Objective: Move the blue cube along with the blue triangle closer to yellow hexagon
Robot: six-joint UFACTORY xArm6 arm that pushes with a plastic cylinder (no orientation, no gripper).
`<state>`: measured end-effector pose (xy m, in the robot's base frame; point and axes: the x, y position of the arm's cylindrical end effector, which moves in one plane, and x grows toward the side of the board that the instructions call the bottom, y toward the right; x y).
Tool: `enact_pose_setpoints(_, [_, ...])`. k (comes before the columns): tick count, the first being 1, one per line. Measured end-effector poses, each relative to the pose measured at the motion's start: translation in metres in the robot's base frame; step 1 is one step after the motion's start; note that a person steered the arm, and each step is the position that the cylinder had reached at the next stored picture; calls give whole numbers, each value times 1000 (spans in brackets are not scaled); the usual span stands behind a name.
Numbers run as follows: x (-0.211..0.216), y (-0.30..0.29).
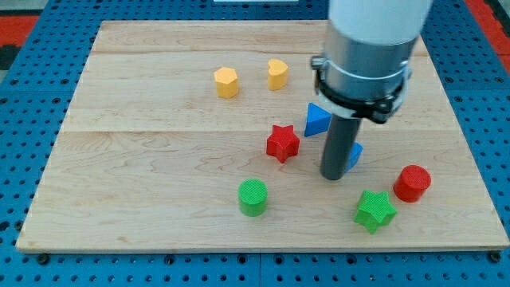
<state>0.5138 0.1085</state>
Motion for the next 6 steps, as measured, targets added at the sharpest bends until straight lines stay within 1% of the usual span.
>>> enact_pose_setpoints(1, [-24,9])
enact_pose_setpoints(2, [-35,1])
enact_pose_setpoints(3, [-14,29])
enact_pose_setpoints(4, [-18,67])
enact_pose_setpoints(5, [-37,56])
enact_pose_setpoints(6, [-46,13])
